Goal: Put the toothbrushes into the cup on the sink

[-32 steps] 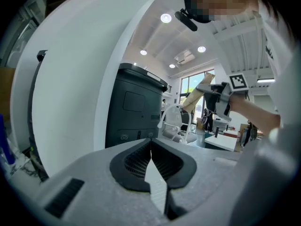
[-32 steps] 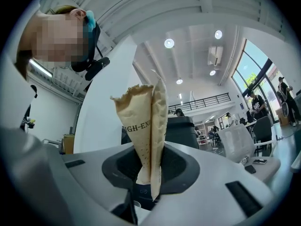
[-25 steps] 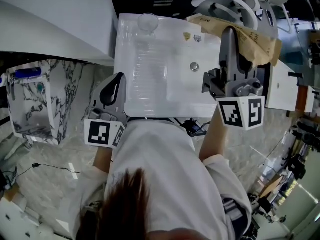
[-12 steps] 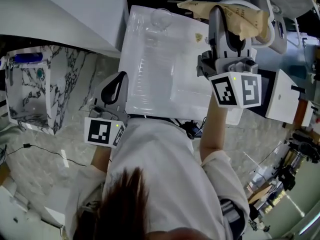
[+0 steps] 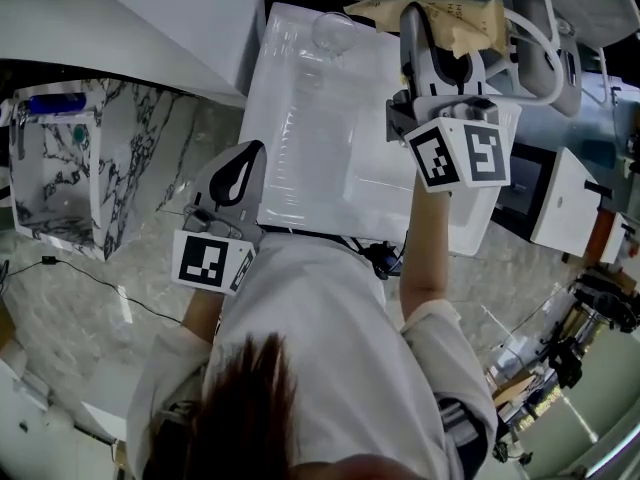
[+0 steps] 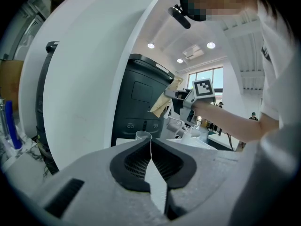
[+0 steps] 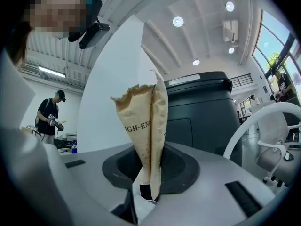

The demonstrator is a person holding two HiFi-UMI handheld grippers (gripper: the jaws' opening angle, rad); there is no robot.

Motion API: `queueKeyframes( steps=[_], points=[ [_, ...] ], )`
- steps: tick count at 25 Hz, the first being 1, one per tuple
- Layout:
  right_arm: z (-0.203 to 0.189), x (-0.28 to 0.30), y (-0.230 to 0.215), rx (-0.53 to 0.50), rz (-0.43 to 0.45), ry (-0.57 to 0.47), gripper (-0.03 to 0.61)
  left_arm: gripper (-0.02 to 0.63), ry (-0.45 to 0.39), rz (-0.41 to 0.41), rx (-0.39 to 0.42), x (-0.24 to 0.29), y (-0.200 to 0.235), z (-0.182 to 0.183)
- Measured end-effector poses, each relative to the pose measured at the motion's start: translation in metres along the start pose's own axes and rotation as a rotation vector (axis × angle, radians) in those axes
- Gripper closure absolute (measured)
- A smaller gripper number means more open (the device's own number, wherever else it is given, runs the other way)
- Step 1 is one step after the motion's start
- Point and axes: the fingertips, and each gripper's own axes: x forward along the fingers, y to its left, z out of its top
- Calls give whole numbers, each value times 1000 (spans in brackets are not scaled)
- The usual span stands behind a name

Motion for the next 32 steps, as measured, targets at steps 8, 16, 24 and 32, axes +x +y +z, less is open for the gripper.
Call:
queueKeyframes(
  steps=[8,16,24,32],
  points=[
    [-25,12,-5,20,-7,37,494,598,5,23,-3,-2,8,-1],
    [-42,21,-6,44,-10,61,494,598,13,32,-15,-2,10,-3],
    [-61,24,-8,56,-14,93,494,598,21,40,-15,-6,13,-5],
    [-79,27,-8,62,-4,116,494,598,26,28,-18,-6,9,-7]
  ],
)
